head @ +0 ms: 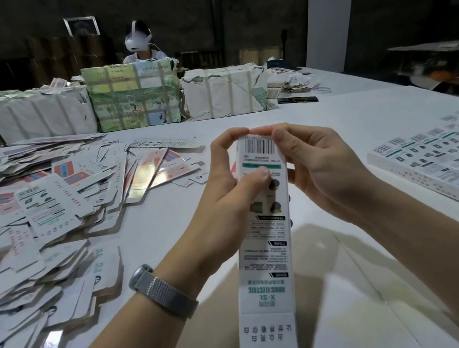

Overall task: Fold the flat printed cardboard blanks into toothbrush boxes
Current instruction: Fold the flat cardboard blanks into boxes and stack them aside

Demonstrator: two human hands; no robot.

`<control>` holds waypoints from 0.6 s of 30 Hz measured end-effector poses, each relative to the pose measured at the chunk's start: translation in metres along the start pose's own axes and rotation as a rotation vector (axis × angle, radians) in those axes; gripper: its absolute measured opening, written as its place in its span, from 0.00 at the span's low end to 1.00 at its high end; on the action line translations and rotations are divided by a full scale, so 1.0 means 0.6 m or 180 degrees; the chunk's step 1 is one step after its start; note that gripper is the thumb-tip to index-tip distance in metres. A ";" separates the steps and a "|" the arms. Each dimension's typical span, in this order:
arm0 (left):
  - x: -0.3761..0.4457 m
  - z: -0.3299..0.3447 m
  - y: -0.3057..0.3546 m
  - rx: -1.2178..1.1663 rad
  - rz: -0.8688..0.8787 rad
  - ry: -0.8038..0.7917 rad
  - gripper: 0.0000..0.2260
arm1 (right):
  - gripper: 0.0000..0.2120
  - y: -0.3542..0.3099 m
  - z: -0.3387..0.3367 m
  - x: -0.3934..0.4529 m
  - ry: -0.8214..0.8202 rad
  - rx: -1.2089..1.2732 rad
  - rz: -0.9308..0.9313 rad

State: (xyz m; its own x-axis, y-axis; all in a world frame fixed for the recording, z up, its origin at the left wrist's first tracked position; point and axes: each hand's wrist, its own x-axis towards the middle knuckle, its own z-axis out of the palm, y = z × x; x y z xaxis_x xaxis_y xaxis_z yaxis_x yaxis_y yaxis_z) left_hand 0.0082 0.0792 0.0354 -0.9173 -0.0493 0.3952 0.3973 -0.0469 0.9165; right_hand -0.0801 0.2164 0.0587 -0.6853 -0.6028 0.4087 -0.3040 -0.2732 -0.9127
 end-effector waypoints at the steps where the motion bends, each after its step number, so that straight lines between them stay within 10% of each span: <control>1: 0.000 0.000 -0.002 0.0001 0.0016 0.0000 0.18 | 0.14 0.000 0.002 -0.001 0.0022 -0.0018 0.0021; 14: 0.020 0.014 -0.024 0.0056 0.1301 0.0942 0.25 | 0.38 0.011 0.015 -0.002 -0.0061 -0.1760 -0.0164; 18: 0.017 0.011 -0.029 -0.0304 0.0119 0.0055 0.33 | 0.41 -0.003 -0.002 0.003 0.0099 -0.1920 -0.0080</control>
State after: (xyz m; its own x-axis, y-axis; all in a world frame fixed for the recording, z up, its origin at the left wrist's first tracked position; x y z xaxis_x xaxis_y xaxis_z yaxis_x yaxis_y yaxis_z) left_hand -0.0083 0.0863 0.0237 -0.9015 -0.0699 0.4271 0.4328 -0.1396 0.8906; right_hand -0.0818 0.2167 0.0610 -0.6893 -0.5769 0.4382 -0.6358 0.1918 -0.7477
